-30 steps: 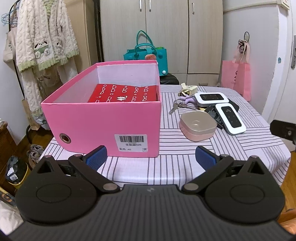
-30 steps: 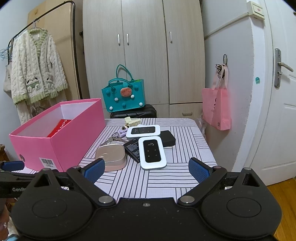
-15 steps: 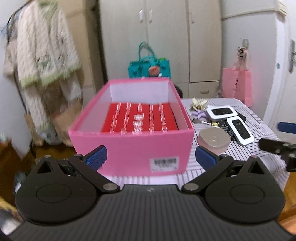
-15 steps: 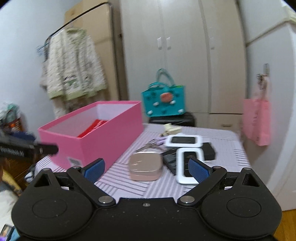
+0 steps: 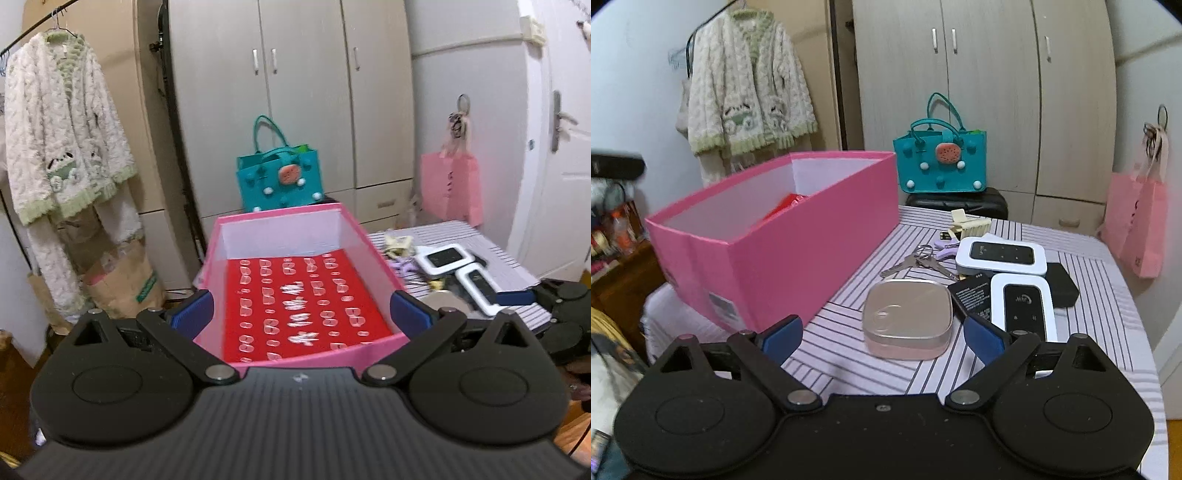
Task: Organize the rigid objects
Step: 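Reach the right tool to the beige rounded case and grasp it, then carry the beige case into the pink box and open the right tool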
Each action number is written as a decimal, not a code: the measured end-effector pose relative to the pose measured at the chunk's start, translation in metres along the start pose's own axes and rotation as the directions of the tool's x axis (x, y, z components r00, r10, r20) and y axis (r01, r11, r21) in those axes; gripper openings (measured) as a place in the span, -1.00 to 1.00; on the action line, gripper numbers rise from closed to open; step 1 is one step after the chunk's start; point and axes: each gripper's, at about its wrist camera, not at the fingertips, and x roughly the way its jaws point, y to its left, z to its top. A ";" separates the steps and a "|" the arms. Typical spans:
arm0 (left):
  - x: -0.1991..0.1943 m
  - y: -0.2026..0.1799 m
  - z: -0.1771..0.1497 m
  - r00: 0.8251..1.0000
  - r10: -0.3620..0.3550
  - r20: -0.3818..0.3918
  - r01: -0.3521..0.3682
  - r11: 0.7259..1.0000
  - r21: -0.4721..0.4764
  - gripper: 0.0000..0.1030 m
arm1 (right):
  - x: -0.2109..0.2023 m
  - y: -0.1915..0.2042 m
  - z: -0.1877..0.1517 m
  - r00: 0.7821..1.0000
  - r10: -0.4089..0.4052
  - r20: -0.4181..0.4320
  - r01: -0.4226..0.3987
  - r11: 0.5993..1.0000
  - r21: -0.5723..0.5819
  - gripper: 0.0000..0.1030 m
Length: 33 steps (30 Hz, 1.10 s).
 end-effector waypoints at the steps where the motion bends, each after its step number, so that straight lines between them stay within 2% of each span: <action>1: 0.005 0.004 0.002 1.000 0.021 -0.014 -0.021 1.000 0.006 1.00 | 0.005 0.001 0.001 1.000 -0.007 -0.009 0.007 1.000 -0.006 0.86; 9: 0.046 0.042 0.018 0.992 0.070 -0.108 -0.067 0.997 0.033 1.00 | 0.046 -0.010 0.009 0.995 -0.020 -0.094 0.022 0.999 0.025 0.63; 13: 0.082 0.064 0.023 0.973 0.067 -0.220 -0.062 0.998 0.027 0.93 | 0.063 -0.013 0.015 0.989 -0.025 -0.143 0.028 0.999 0.019 0.59; 15: 0.096 0.071 0.022 0.965 0.091 -0.248 -0.082 0.995 0.048 0.91 | 0.073 -0.014 0.019 0.985 -0.026 -0.170 0.029 0.999 0.018 0.58; 17: 0.109 0.076 0.021 0.956 0.106 -0.273 -0.091 0.994 0.065 0.78 | 0.080 -0.014 0.021 0.981 -0.019 -0.191 0.022 1.000 0.014 0.58; 19: 0.119 0.082 0.020 0.948 0.112 -0.299 -0.095 0.993 0.072 0.56 | 0.086 -0.012 0.023 0.978 -0.034 -0.203 0.034 0.999 -0.006 0.52; 23: 0.134 0.090 0.023 0.934 0.118 -0.338 -0.097 0.992 0.077 0.31 | 0.088 -0.012 0.028 0.975 -0.036 -0.221 0.036 0.999 -0.003 0.51; 26: 0.147 0.095 0.025 0.916 0.093 -0.390 -0.072 0.995 0.068 0.12 | 0.082 -0.015 0.034 0.977 -0.015 -0.214 0.021 0.999 0.025 0.51; 29: 0.161 0.097 0.025 0.895 0.064 -0.441 -0.043 0.997 0.057 -0.17 | 0.075 -0.019 0.040 0.978 0.025 -0.209 -0.012 0.998 0.064 0.51; 30: 0.165 0.097 0.024 0.890 0.054 -0.454 -0.034 0.998 0.051 -0.39 | 0.072 -0.020 0.042 0.978 0.032 -0.207 -0.017 0.997 0.073 0.51; 33: 0.172 0.098 0.020 0.874 -0.005 -0.485 0.015 1.000 0.017 -0.74 | 0.065 -0.023 0.052 0.980 0.045 -0.193 -0.028 0.996 0.088 0.51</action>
